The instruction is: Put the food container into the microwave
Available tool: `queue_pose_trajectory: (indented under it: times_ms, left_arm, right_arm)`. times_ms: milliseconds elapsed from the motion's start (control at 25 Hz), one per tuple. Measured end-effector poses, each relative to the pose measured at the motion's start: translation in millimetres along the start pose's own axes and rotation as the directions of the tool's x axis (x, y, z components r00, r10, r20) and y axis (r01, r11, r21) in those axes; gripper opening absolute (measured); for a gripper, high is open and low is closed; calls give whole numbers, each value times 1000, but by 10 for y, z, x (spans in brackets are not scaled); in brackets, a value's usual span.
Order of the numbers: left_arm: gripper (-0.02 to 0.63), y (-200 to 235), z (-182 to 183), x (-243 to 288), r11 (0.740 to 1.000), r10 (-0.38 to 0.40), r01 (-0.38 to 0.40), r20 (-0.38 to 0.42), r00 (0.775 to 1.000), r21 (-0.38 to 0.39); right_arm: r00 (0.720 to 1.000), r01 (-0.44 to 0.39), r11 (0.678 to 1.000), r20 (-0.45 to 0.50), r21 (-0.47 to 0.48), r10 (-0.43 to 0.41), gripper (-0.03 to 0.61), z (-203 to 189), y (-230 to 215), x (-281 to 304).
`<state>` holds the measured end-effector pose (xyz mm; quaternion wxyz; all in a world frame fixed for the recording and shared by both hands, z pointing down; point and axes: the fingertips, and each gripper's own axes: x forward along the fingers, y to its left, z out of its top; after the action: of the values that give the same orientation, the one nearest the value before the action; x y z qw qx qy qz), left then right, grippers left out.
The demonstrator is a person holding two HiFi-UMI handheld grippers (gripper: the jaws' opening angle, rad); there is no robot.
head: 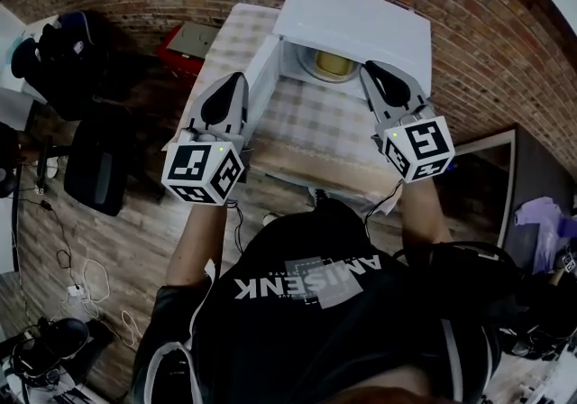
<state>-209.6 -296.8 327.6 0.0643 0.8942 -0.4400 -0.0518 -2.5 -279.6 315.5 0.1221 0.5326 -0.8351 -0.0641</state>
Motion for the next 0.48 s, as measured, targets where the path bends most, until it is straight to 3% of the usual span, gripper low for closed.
queue_pose_trajectory:
  times_ms: [120,480]
  left_arm:
    - [12,-10,16,20,1000,6,-6,-4,1000,-17]
    - [11,-109,87,257,998,34,-33,-16,999,48]
  right_arm:
    - [1000,8,1000,16,26,-9,54,36,-113,-44]
    - [1000,21,1000,19,3,-21,46,42,-456,-74]
